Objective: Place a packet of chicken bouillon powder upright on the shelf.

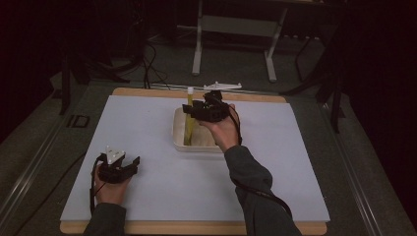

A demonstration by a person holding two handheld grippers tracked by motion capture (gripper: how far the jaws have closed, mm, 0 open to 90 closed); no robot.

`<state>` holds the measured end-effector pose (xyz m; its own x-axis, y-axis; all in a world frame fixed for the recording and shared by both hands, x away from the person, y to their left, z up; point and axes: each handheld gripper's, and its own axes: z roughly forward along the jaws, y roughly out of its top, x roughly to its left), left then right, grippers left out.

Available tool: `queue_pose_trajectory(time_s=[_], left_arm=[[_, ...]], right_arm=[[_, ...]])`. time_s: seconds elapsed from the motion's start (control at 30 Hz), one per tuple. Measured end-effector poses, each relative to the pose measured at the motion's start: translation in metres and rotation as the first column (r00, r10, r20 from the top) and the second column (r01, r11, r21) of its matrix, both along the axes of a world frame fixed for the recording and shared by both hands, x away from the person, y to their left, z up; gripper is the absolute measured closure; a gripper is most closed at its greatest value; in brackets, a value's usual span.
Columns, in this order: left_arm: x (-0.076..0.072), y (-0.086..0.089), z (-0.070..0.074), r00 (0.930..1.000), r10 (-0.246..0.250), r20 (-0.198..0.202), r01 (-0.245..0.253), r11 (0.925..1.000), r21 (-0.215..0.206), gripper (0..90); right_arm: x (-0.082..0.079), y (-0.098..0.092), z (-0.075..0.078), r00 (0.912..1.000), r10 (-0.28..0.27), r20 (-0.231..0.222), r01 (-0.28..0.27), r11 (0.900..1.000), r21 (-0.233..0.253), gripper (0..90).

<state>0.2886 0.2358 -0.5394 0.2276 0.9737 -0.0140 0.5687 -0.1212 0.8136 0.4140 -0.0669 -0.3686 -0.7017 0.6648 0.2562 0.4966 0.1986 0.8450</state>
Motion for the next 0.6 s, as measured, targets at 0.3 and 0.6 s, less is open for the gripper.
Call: queue_pose_trajectory(time_s=[0.3,0.6], left_arm=[[0.0,0.0,0.0,1.0,0.002,0.001,-0.002,1.0,-0.001,40.5],[0.0,0.0,0.0,1.0,0.003,0.001,-0.003,1.0,-0.001,40.4]], right_arm=[[-0.009,-0.015,0.004,0.9998,0.022,-0.006,-0.022,1.0,-0.014,52.4],[-0.031,-0.039,0.001,0.9967,0.078,-0.022,-0.079,0.997,-0.025,51.9]])
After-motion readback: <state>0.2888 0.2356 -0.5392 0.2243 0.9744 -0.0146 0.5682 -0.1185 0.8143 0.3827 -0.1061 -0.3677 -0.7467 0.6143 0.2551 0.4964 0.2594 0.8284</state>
